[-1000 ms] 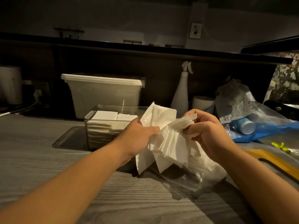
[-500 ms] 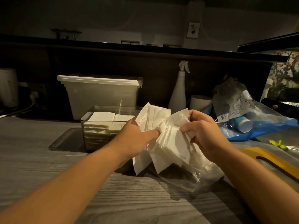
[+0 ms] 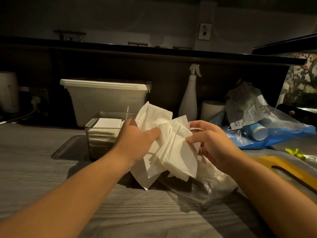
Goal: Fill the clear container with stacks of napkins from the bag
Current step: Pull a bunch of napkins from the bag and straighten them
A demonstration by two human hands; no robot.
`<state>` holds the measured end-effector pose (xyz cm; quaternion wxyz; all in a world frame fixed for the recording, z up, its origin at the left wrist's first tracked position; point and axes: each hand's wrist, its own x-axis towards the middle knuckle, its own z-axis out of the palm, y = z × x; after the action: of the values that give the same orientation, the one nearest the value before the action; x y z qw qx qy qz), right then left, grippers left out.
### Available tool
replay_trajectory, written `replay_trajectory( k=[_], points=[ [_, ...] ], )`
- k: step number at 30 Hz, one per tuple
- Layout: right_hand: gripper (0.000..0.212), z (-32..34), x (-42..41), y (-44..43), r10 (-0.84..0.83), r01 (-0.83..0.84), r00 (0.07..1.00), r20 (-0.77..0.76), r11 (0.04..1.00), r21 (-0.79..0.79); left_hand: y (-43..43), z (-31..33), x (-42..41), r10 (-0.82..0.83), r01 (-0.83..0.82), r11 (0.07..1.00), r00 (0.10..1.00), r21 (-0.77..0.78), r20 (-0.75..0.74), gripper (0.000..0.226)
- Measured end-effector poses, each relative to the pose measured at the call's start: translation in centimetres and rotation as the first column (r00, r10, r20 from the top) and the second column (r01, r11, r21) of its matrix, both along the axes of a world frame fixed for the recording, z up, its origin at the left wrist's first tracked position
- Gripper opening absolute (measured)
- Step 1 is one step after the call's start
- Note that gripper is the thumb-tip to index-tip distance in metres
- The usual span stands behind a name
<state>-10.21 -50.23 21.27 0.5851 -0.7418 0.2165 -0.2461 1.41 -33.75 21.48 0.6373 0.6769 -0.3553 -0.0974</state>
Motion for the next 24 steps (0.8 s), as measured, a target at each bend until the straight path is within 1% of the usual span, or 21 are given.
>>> replay_trajectory(
  k=[5,8,13,17,20,22,24],
  points=[
    [0.034,0.3,-0.1,0.1,-0.006,0.004,0.998,-0.062,1.000,-0.030,0.3,0.1,0.3,0.022,-0.020,0.999,0.999,-0.050,0.029,0.024],
    [0.034,0.4,-0.1,0.1,-0.005,-0.002,0.995,-0.100,0.998,-0.064,0.5,0.6,0.6,0.039,-0.022,0.995,0.982,-0.093,0.187,0.029],
    [0.036,0.5,-0.3,-0.2,-0.058,0.049,0.995,-0.082,0.993,-0.108,0.5,0.4,0.8,0.114,-0.086,0.991,0.942,-0.102,0.314,0.033],
    [0.039,0.5,-0.4,-0.3,-0.006,-0.006,0.994,-0.112,0.995,-0.100,0.6,0.5,1.3,0.155,-0.124,0.984,0.952,-0.130,0.262,0.028],
    [0.038,0.4,-0.2,0.0,0.019,-0.035,0.991,-0.129,0.992,-0.120,0.8,0.7,1.6,0.168,-0.140,0.983,0.946,-0.119,0.276,0.029],
    [0.035,0.4,-0.3,0.0,0.035,-0.046,0.994,-0.104,0.992,-0.114,0.9,0.9,1.6,0.166,-0.138,0.984,0.943,-0.116,0.287,0.029],
    [0.033,0.5,-0.5,-0.2,0.044,-0.046,0.999,-0.026,0.997,-0.067,1.0,1.1,1.6,0.155,-0.130,0.986,0.941,-0.103,0.300,0.033]
  ],
)
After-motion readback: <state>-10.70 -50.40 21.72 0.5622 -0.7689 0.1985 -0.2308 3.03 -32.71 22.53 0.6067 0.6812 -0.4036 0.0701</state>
